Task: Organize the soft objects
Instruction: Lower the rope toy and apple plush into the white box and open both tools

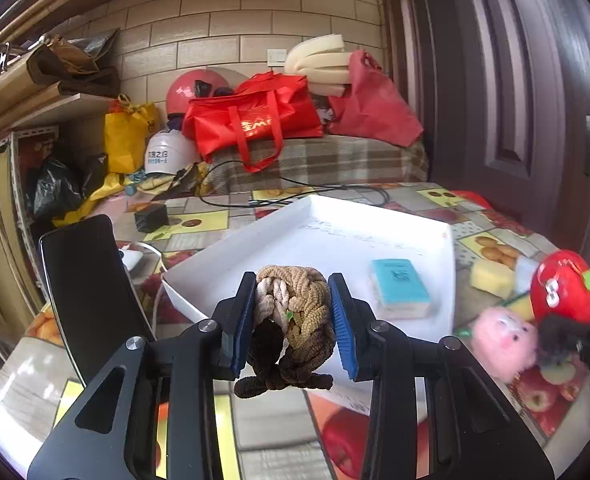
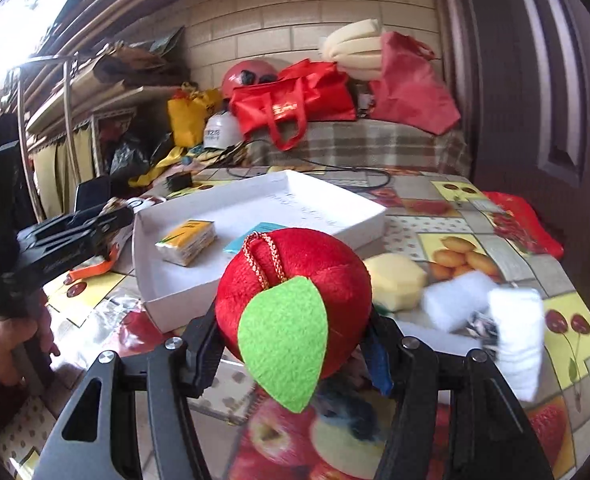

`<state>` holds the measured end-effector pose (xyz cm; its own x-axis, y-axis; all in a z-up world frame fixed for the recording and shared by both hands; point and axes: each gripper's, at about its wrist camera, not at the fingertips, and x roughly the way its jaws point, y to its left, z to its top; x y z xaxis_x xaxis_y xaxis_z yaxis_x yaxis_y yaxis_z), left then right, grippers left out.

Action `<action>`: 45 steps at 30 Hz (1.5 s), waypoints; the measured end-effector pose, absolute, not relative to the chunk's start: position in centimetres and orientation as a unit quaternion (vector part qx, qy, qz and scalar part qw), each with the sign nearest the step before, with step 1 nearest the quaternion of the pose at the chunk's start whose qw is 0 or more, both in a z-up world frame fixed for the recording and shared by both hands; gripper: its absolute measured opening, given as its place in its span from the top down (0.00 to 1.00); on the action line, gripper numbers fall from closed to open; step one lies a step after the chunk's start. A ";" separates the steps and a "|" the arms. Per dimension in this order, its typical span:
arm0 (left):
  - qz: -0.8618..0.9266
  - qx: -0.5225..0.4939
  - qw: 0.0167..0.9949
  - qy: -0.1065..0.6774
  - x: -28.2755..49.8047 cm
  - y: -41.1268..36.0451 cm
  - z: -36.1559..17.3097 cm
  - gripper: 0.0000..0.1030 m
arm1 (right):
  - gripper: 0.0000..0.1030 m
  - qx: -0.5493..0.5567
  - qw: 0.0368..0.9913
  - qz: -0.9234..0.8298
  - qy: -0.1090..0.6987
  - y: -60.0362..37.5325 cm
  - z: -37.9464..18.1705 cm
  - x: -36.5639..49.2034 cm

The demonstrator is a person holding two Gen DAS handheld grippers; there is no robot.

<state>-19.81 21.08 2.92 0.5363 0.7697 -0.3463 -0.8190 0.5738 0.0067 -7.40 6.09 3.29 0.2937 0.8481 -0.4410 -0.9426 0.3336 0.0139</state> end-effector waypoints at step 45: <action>0.558 -0.077 0.815 0.140 -15.7 29.9 3.4 0.00 | 0.00 -0.136 0.801 0.546 0.206 19.2 3.6 -8.2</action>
<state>-15.75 29.88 3.43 0.3387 0.8872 -0.3133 -0.9302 0.3658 0.0304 -8.16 19.18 3.59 0.3194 0.8180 -0.4785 -0.9302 0.3669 0.0065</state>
